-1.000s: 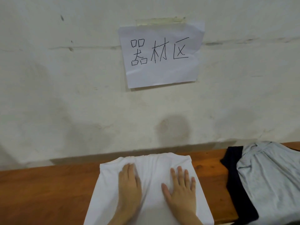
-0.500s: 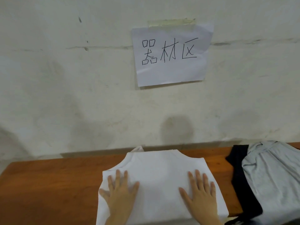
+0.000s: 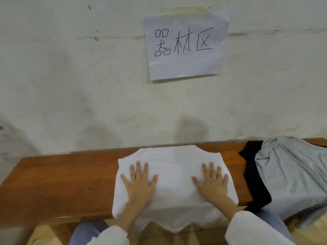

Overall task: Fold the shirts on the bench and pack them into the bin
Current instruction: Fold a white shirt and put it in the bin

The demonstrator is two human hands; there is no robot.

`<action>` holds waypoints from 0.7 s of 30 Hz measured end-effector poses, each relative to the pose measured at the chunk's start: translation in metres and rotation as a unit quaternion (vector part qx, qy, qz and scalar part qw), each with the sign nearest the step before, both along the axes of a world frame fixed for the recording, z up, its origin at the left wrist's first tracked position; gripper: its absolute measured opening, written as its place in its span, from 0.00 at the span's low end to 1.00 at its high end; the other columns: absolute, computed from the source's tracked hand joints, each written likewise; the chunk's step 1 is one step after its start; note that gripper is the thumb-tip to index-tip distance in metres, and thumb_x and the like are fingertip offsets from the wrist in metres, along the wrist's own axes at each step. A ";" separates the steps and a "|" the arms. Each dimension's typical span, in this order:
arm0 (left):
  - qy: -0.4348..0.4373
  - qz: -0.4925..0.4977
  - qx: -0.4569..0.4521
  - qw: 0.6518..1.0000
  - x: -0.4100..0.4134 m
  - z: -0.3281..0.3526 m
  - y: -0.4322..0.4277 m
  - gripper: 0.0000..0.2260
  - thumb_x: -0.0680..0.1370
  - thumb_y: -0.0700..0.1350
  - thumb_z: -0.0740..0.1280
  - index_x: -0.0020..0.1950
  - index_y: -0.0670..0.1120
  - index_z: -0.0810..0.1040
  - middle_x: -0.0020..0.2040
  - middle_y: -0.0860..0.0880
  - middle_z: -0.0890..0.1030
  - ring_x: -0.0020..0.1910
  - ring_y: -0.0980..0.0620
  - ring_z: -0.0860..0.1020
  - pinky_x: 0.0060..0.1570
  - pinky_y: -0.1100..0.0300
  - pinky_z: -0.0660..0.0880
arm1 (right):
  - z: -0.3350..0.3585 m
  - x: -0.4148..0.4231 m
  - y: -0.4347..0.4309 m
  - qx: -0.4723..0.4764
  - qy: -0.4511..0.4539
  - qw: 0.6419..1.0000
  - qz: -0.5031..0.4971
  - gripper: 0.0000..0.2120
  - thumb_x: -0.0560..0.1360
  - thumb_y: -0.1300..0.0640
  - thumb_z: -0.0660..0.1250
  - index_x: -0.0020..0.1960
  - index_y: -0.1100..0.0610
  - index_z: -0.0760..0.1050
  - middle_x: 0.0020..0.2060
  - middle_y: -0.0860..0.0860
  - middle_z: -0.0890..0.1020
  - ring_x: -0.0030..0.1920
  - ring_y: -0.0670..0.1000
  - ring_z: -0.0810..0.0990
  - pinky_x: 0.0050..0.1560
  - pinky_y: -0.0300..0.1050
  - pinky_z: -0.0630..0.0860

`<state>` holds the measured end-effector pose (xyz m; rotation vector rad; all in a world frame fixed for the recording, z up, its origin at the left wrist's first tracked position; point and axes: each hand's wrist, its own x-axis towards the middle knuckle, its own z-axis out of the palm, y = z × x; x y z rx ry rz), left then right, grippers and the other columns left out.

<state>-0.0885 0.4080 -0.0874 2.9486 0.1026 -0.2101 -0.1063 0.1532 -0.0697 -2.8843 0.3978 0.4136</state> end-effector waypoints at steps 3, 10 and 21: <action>-0.010 -0.030 -0.022 0.999 -0.012 0.018 -0.009 0.27 0.80 0.59 0.46 0.77 0.48 0.57 0.77 0.45 0.57 0.75 0.43 0.55 0.73 0.45 0.49 | 0.018 -0.011 0.003 0.085 -0.070 0.994 0.008 0.23 0.80 0.45 0.56 0.73 0.51 0.63 0.75 0.51 0.60 0.74 0.54 0.59 0.73 0.53 0.54; 0.007 -0.150 -0.331 0.932 -0.105 0.003 -0.041 0.11 0.75 0.51 0.59 0.47 0.51 0.79 0.38 0.54 0.80 0.37 0.58 0.76 0.41 0.63 0.72 | 0.007 -0.100 0.032 0.279 -0.080 0.954 0.078 0.09 0.78 0.52 0.63 0.41 0.53 0.76 0.35 0.46 0.79 0.37 0.43 0.76 0.37 0.32 0.69; 0.312 0.404 -0.462 0.726 -0.092 -0.076 0.041 0.05 0.80 0.38 0.60 0.55 0.39 0.69 0.45 0.41 0.72 0.42 0.43 0.73 0.49 0.48 0.74 | -0.091 -0.103 -0.033 0.294 0.134 0.912 -0.251 0.15 0.78 0.61 0.62 0.63 0.66 0.72 0.60 0.62 0.76 0.57 0.61 0.75 0.48 0.43 0.68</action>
